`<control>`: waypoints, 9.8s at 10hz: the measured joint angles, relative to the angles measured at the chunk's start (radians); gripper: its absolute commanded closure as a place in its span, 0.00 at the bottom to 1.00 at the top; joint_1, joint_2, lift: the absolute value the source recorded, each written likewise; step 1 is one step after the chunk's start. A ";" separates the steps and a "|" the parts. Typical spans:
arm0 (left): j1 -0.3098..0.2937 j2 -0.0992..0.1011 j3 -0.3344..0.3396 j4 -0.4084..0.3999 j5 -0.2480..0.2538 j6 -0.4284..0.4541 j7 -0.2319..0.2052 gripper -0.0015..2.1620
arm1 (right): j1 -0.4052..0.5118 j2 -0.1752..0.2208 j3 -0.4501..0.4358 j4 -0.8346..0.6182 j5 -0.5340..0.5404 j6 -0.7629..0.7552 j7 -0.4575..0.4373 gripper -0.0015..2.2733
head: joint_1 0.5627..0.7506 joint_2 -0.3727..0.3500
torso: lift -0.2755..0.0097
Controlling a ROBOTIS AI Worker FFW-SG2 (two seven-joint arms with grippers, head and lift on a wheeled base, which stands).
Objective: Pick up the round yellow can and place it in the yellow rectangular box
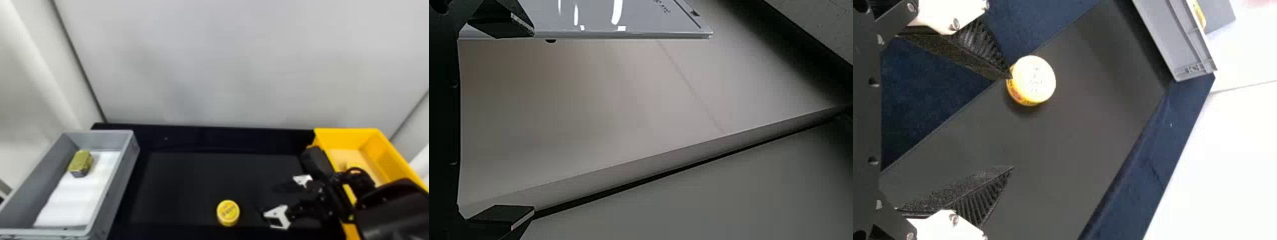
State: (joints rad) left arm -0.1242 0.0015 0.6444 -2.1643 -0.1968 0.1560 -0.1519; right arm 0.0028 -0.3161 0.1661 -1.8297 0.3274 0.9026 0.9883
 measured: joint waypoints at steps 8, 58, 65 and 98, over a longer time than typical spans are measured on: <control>-0.006 0.000 -0.012 0.015 -0.004 0.002 0.000 0.02 | -0.061 0.012 0.143 0.071 -0.054 0.008 0.030 0.07 | 0.66 0.53 | 0.77; -0.002 0.000 -0.054 0.017 -0.004 -0.009 0.013 0.02 | -0.282 0.178 0.303 0.541 0.183 -0.272 -0.019 0.05 | 0.66 0.53 | 0.77; 0.000 0.000 -0.043 0.017 -0.003 -0.010 0.016 0.02 | -0.287 0.181 0.307 0.541 0.168 -0.278 -0.046 0.30 | 0.66 0.53 | 0.77; 0.016 0.000 0.019 -0.026 -0.012 0.051 -0.001 0.02 | -0.200 0.054 -0.162 -0.453 0.584 0.258 -0.373 0.33 | 0.66 0.53 | 0.77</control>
State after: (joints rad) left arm -0.1085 0.0015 0.6631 -2.1906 -0.2086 0.2073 -0.1528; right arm -0.1975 -0.2623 0.0038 -2.2826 0.9112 1.1603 0.6155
